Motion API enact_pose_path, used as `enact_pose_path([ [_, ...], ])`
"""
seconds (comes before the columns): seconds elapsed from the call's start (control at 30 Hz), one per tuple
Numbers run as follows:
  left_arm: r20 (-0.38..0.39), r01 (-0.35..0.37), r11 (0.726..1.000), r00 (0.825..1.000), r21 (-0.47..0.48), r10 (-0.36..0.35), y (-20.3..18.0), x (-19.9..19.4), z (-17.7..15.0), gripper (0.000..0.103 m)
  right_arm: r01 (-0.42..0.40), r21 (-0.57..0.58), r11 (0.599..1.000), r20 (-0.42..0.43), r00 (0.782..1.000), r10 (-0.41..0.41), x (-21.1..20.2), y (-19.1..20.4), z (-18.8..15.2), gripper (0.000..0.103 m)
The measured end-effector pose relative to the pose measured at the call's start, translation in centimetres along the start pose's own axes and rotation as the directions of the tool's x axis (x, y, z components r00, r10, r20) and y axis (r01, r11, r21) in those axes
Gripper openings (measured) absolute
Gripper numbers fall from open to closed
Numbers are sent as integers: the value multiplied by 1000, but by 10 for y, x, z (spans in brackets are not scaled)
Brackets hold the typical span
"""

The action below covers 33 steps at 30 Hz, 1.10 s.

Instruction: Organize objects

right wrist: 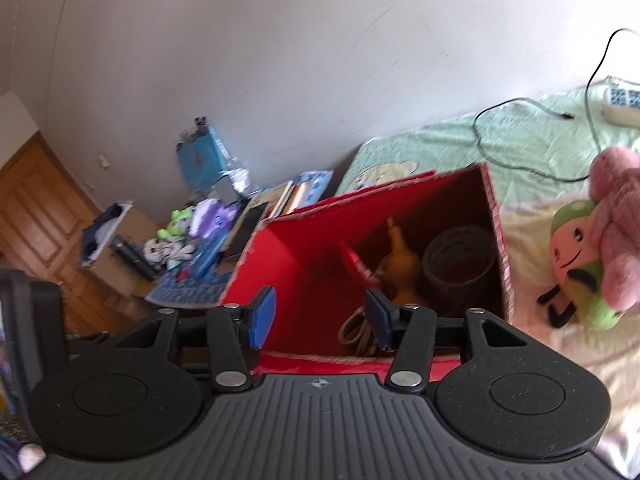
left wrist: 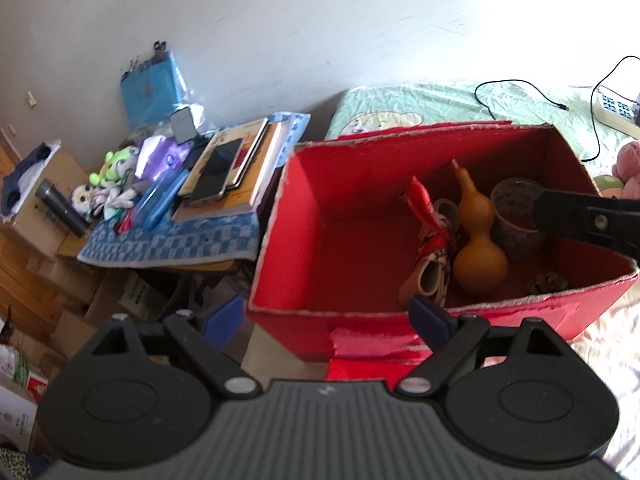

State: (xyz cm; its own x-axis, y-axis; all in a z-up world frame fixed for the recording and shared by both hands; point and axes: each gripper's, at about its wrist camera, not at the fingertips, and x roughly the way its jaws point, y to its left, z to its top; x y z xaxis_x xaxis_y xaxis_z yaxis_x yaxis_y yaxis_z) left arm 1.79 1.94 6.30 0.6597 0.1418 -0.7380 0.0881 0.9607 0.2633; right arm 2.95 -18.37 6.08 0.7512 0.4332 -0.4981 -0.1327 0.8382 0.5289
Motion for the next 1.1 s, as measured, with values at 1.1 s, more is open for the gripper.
enact_pose_path([
  [1.1,-200,89,996,976,12,-85,13,52,-53,94,-25,134,991,-309,949,66,55,-7,-52,52],
])
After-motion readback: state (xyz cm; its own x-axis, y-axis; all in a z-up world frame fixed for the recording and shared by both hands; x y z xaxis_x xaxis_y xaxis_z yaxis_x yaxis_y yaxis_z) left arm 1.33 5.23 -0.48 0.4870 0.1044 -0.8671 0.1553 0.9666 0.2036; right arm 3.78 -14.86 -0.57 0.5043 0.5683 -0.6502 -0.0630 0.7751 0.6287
